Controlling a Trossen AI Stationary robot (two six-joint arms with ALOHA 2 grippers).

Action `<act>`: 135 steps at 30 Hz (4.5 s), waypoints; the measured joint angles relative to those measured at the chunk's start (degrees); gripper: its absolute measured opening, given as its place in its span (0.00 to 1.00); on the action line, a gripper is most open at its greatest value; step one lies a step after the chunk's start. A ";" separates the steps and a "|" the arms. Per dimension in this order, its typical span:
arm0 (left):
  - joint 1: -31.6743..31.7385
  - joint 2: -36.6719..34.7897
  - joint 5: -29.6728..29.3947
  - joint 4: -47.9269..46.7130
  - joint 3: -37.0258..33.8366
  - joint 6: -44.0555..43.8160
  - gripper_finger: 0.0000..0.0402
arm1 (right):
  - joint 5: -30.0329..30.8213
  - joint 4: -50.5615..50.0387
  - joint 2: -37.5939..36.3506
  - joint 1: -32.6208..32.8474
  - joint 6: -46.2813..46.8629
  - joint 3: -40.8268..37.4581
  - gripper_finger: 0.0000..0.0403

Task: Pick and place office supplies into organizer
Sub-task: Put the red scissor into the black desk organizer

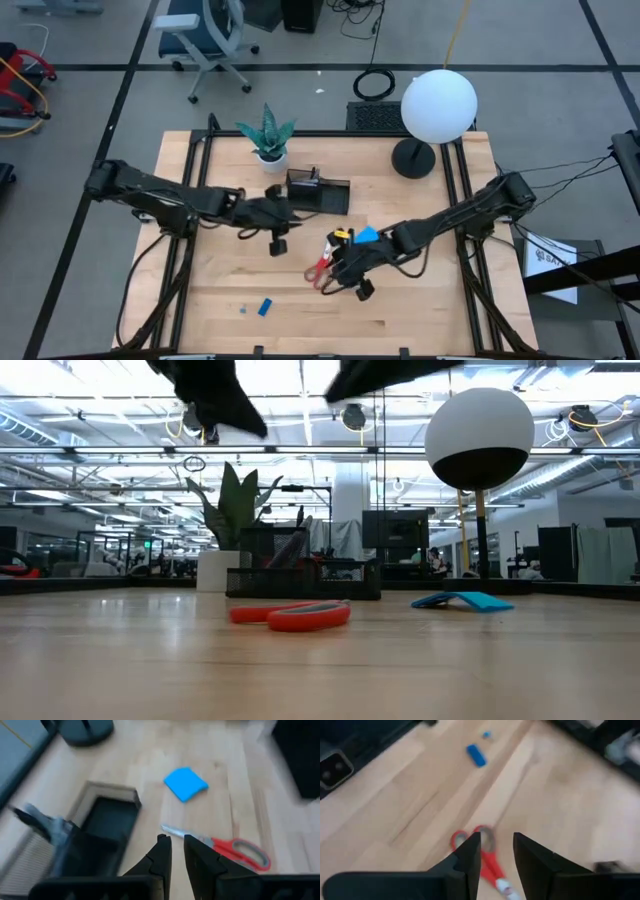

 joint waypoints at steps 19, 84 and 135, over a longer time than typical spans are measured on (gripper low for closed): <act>-0.02 -12.91 -4.83 -7.97 -0.04 2.10 0.15 | -7.96 -1.18 10.19 -1.02 -3.76 -0.02 0.26; -1.55 -17.15 -5.08 -11.48 -0.90 3.00 0.15 | -6.52 -29.61 27.91 -4.47 -18.28 26.93 0.02; -15.58 -25.21 -25.90 -14.57 -0.92 0.61 0.15 | 19.32 77.84 -0.60 -15.29 0.07 -20.74 0.02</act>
